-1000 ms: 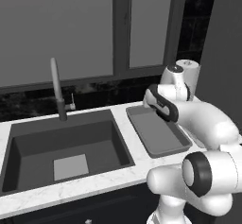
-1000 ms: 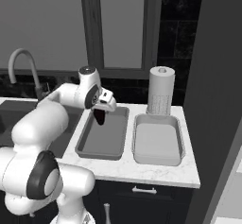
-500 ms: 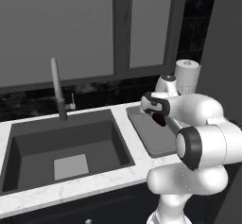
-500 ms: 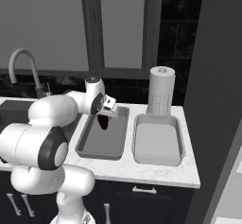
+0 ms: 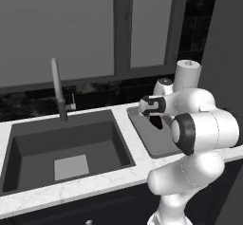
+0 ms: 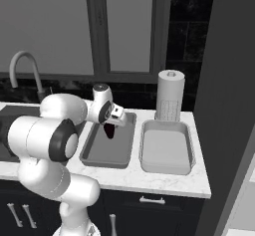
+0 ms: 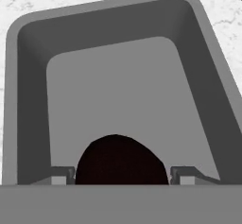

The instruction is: Place one avocado and one fish in each tupperware on the nearby counter, to pack two identical lunches.

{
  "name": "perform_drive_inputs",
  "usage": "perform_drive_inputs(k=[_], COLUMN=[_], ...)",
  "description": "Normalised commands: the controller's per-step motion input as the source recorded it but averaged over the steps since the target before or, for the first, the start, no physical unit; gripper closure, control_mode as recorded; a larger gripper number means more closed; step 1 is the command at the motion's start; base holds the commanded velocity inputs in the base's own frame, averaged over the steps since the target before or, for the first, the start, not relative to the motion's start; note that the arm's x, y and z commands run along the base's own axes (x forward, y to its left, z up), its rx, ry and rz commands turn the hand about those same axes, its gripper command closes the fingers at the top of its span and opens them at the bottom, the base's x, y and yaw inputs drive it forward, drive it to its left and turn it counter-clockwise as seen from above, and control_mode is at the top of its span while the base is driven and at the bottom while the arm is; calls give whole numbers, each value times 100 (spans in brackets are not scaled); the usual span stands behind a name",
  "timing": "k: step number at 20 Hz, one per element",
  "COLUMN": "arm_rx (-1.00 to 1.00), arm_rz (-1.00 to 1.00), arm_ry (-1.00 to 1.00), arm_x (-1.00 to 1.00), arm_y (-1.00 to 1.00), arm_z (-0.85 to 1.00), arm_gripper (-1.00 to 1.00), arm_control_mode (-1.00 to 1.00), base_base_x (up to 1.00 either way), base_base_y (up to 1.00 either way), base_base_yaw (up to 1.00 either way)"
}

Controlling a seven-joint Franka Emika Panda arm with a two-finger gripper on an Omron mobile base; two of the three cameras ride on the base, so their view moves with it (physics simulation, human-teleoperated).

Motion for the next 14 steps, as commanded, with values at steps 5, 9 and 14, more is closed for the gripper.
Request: perform_drive_inputs(k=[5,9,14], arm_rx=[0,0,-2], arm_rz=[0,0,0], arm_ry=[0,-2,-12], arm_x=[-1,-26,-99], arm_y=[0,0,0], arm_z=[0,12,61], arm_gripper=[-100,-100,-100], arm_control_mode=[-100,-100,-100], base_base_x=[0,0,0], base_base_y=[0,0,0], base_base_yaw=[0,0,0])
